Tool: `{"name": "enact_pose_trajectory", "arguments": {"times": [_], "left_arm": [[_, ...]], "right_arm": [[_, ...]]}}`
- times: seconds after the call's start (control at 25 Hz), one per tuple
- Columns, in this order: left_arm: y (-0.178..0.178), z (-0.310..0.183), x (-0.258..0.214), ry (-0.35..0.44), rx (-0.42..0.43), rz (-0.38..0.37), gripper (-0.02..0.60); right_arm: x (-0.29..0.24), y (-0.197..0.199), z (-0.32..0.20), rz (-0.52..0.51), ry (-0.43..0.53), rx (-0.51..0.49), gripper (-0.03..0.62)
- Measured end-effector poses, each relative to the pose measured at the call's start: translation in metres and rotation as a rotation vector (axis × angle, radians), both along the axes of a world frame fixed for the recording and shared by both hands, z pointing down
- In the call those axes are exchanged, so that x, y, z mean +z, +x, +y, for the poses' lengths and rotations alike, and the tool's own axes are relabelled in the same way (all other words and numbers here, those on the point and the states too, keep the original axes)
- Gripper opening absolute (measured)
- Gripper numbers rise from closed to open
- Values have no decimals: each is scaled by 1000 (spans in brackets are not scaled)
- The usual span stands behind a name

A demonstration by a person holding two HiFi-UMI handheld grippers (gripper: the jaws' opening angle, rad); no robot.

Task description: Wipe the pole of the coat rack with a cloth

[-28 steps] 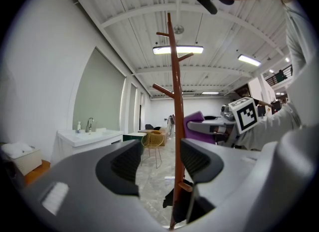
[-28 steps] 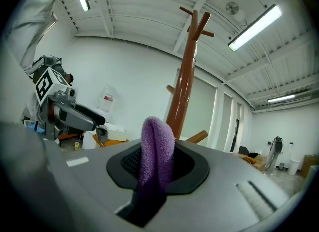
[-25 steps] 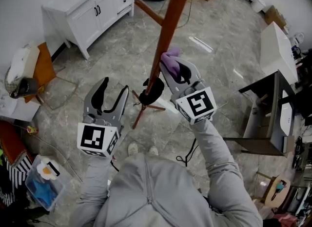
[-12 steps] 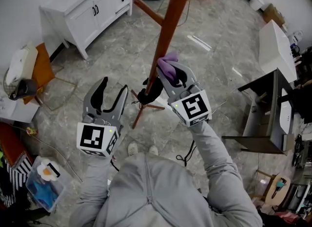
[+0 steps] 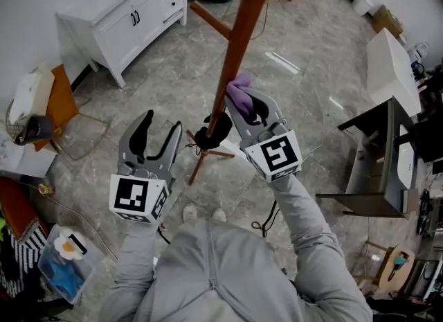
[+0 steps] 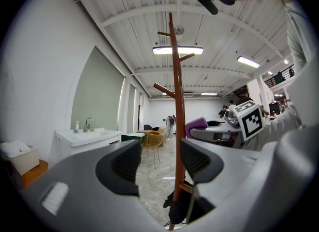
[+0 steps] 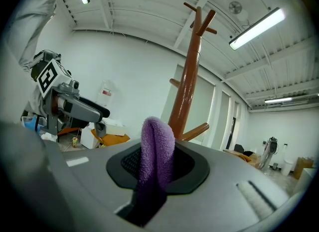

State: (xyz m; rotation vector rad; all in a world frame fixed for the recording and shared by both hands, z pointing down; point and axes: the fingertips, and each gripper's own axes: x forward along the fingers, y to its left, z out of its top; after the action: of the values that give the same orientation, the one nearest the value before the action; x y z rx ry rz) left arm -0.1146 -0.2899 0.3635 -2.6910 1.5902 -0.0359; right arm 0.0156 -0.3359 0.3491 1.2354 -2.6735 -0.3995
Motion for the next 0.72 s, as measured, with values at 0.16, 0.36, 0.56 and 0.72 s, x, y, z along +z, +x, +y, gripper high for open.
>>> {"name": "enact_pose_trajectory", "arguments": {"times": [0.16,0.36,0.56,0.72], "left_arm": [[0,1,0,1,1,9,267],[2,4,-3,9,8,8,267],[0,6,-5,14,8,17,267],[-2,7,-4,12,10,27,267]], "right_arm": [[-12,6,3,-13,30,13,69],[-43,17,15,10,98,28,69],[-79,34,24,-4,152,51,69],[-74,38,21,-113,31,69,69]]}}
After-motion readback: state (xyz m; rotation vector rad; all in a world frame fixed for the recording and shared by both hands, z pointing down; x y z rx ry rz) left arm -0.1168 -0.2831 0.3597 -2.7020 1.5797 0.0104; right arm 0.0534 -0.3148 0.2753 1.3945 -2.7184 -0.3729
